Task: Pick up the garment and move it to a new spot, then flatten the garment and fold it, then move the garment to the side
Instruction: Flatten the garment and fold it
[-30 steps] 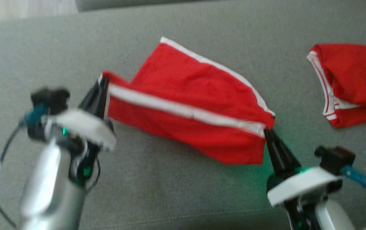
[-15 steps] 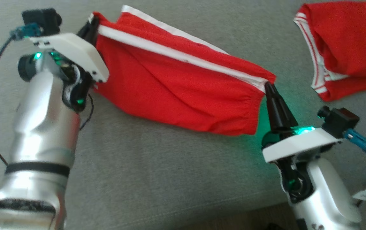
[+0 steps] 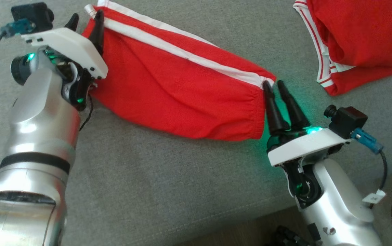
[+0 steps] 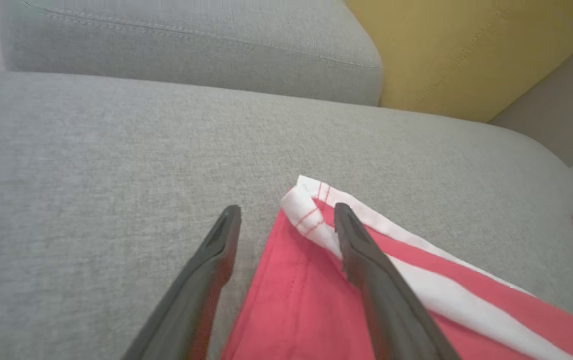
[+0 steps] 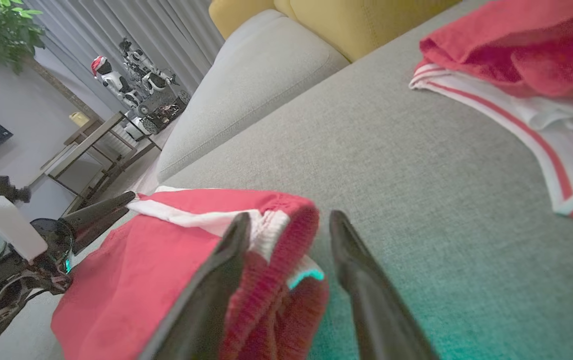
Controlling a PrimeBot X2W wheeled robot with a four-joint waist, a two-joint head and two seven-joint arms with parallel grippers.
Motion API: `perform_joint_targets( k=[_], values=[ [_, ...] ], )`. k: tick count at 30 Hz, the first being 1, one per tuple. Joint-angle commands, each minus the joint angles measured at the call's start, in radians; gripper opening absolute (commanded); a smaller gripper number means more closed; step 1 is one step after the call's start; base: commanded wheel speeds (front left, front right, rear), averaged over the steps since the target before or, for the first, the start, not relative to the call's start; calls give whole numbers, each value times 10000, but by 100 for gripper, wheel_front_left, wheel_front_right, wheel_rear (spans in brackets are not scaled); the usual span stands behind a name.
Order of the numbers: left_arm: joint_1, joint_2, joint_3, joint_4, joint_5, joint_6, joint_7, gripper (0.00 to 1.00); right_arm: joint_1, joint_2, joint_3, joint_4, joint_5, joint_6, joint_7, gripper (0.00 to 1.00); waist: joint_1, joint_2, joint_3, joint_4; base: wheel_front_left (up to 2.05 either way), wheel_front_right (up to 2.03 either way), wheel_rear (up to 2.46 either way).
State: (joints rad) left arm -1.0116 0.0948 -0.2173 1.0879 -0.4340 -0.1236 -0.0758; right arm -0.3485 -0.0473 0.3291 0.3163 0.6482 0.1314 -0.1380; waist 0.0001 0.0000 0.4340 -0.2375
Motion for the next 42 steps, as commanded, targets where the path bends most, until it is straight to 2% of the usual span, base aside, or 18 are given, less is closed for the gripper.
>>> perform_joint_targets(
  k=[1,7,11,17,18,23,32,42],
  values=[
    [-375,345,36,-181,-30,-35,-431,100,-151,-30,199,-276,-287,-7,-244,100,-1,0,-75,82,0,0,0],
    [149,363,-130,-455,-37,-58,-1610,100,282,-78,-373,-774,-1468,-7,-411,100,-1,0,-443,503,0,0,0],
    [625,462,-88,-1225,175,171,-1827,100,595,-160,-834,-1346,-2104,-7,-411,100,-1,0,-661,785,0,0,0],
    [2706,685,553,-5123,1068,1209,-1855,100,1011,-178,-1745,-2583,-3541,-7,-200,100,-1,0,-1106,1255,0,0,0],
    [3595,679,661,-6278,1378,1472,-1856,100,1100,-185,-1969,-2850,-3878,-7,-54,100,-1,0,-1276,1404,0,0,0],
    [5549,734,788,-8227,1875,1896,-1857,100,1336,-233,-2293,-3294,-4526,-7,238,100,-1,0,-1720,1686,0,0,0],
    [7627,793,740,-9211,1960,2234,-1779,100,2021,-322,-2592,-3548,-4956,-7,762,100,-1,0,-2302,1944,0,0,0],
    [7996,864,578,-9232,1890,2229,-1609,100,2260,-253,-2696,-3534,-4884,-7,935,100,-1,0,-2441,2020,0,0,0]
  ],
)
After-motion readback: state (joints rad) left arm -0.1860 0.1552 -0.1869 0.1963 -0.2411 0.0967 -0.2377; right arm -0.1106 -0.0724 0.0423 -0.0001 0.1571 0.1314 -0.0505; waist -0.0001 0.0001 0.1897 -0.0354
